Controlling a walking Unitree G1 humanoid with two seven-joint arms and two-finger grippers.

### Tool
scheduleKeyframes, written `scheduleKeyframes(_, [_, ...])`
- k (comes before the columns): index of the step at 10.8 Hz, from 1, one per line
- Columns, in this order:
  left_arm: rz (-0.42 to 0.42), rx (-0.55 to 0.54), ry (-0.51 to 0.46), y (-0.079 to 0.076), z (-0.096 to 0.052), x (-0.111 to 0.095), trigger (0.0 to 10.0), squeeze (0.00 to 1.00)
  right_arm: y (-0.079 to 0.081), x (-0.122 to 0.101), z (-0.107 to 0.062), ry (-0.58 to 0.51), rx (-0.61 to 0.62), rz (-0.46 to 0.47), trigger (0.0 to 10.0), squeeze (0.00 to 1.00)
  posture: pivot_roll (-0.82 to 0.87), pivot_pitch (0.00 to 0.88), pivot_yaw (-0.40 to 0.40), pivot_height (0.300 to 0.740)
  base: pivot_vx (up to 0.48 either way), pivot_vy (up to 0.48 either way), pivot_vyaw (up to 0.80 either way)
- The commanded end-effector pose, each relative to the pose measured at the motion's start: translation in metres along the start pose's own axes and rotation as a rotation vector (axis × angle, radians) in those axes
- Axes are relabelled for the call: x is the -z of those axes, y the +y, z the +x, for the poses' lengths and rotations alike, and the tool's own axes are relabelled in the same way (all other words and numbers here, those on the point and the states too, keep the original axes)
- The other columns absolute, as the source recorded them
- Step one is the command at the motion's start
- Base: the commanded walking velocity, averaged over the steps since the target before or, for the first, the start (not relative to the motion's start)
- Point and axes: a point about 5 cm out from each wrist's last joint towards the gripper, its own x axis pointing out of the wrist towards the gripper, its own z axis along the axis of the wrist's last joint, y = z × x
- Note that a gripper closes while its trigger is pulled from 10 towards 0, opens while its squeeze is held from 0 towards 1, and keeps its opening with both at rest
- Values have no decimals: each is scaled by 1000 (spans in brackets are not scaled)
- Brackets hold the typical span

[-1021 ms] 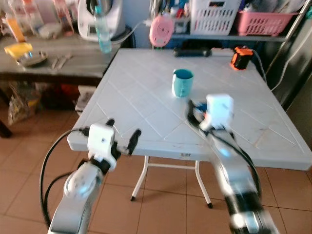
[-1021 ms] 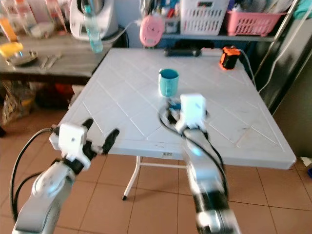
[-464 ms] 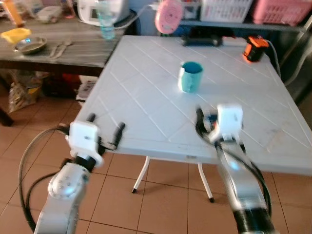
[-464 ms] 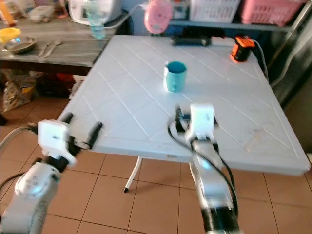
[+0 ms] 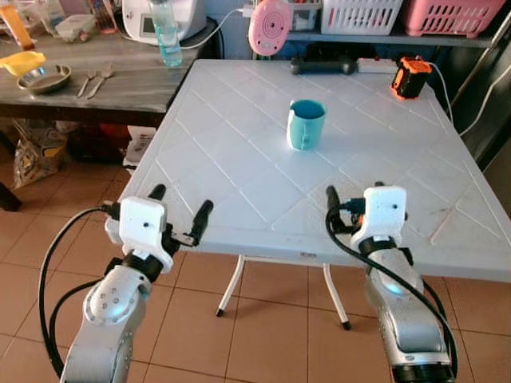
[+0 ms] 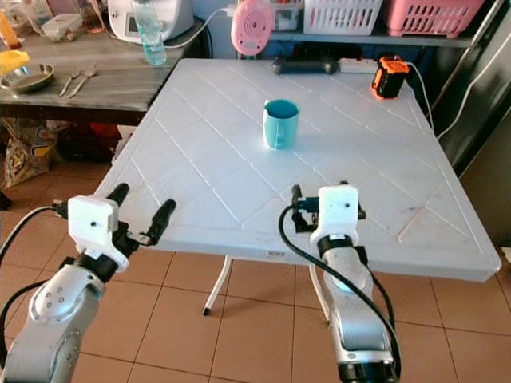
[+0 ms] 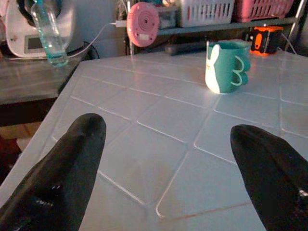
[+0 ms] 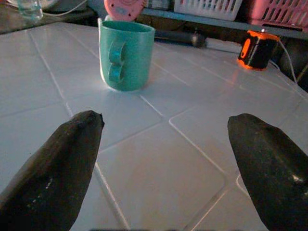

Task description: Setting the table

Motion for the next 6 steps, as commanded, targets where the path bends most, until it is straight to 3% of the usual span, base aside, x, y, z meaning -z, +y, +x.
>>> scheduleKeyframes(1, [8,7,-4,1,-1,-2,10000,0,1,-9,1,-26,-4,-4,10000,0,64,106,27,740,412,0,0])
scheduleKeyframes(6, [-3,39,4,-5,0,0,10000,0,5,-8,-1,-18,-1,-2,10000,0,59,112,37,740,439,0,0])
